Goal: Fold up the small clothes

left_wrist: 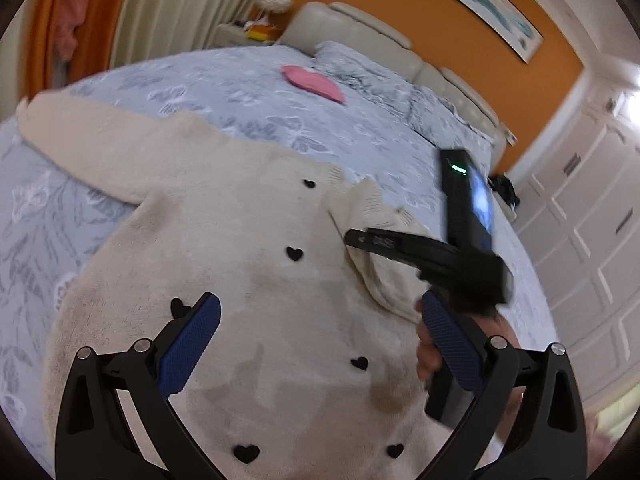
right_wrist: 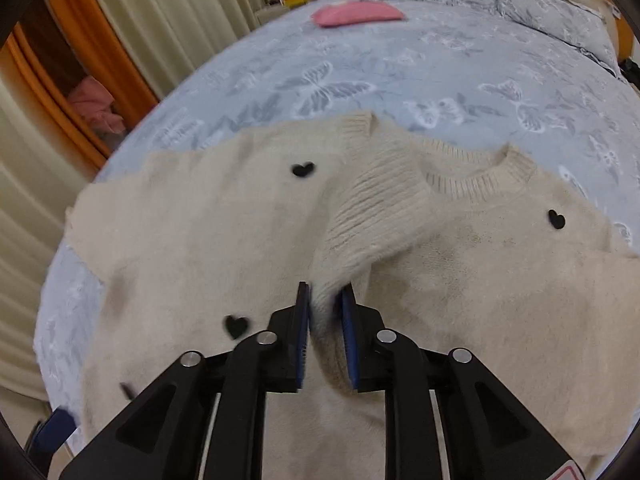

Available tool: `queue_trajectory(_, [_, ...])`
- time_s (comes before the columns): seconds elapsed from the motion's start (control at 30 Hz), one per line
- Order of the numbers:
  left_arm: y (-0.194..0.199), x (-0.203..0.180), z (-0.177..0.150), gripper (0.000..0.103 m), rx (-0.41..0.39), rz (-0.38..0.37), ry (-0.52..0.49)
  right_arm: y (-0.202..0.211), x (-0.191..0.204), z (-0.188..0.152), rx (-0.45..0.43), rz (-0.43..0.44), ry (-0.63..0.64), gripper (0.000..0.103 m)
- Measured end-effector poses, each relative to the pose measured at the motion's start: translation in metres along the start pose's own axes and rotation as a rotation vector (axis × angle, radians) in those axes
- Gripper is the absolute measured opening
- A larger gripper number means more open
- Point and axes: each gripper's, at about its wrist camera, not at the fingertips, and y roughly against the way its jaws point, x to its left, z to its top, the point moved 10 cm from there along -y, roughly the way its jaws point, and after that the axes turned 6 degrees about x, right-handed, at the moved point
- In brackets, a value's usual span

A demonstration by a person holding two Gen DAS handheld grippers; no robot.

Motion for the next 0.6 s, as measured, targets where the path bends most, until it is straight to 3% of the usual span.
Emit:
queue_trajectory(0.03, [-0.001, 0.004, 0.003, 0.098, 0.0, -0.002, 0.016, 0.016, -0.001, 0.004, -0.045, 0.019, -0.027, 0.028])
queue_trajectory(0.1, [-0.004, 0.011, 0.006, 0.098, -0.001, 0.006, 0.028, 0.059, -0.018, 0.004, -0.169, 0.011, -0.09, 0.052])
queue_trajectory(0.2, [-0.012, 0.02, 0.007, 0.098, 0.011, 0.012, 0.059, 0.098, -0.058, -0.009, -0.237, -0.045, -0.188, 0.053])
queue_trajectory(0.27, [-0.014, 0.02, 0.004, 0.098, 0.023, 0.012, 0.068, 0.101, -0.071, -0.017, -0.213, -0.08, -0.219, 0.053])
queue_trajectory(0.37, [-0.022, 0.016, 0.0, 0.098, 0.04, 0.02, 0.035, 0.11, -0.084, -0.042, -0.19, -0.204, -0.24, 0.053])
queue_trajectory(0.47, [-0.048, 0.016, -0.004, 0.098, 0.11, 0.016, 0.009, 0.132, -0.119, -0.091, -0.2, -0.316, -0.33, 0.053])
queue_trajectory(0.6, [-0.075, 0.025, 0.005, 0.098, 0.126, -0.048, 0.102, 0.131, -0.183, -0.141, -0.19, -0.367, -0.459, 0.053])
